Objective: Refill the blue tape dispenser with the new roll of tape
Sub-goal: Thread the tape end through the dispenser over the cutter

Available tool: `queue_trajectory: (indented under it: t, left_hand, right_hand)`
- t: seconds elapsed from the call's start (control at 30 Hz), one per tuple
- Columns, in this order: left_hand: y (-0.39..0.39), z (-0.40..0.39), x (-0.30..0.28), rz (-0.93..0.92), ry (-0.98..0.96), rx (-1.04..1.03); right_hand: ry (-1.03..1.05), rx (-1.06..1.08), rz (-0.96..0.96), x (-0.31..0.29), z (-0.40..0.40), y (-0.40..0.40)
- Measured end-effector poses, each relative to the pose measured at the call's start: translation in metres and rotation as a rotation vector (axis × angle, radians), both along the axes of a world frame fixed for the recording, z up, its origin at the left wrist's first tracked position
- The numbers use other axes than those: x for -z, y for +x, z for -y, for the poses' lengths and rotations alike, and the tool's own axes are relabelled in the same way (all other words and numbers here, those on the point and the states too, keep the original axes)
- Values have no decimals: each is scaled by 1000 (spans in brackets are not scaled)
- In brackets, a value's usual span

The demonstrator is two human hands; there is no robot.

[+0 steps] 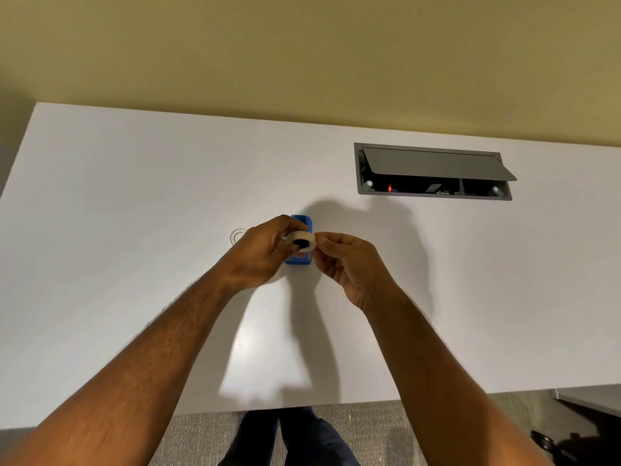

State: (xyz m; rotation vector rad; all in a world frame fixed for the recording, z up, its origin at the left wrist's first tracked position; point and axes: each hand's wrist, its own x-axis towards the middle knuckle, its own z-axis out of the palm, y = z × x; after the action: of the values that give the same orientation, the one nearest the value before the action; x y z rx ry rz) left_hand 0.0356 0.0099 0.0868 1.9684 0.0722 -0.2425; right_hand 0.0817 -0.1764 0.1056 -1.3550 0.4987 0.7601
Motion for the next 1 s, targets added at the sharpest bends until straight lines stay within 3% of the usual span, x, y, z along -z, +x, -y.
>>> queue_trajectory:
  t: [0.33, 0.53, 0.7, 1.0]
  left_hand:
    - [12, -8, 5, -3, 82, 30]
    - [19, -16, 7, 12, 132, 47]
    - [39, -31, 0, 31, 290, 190]
    - [88, -39, 6, 88, 507, 531]
  right_hand:
    - [-44, 5, 16, 2, -6, -1]
    - [-222, -32, 76, 5, -11, -9]
    - [-302, -21, 78, 11, -20, -16]
    - [-176, 325, -147, 20, -50, -27]
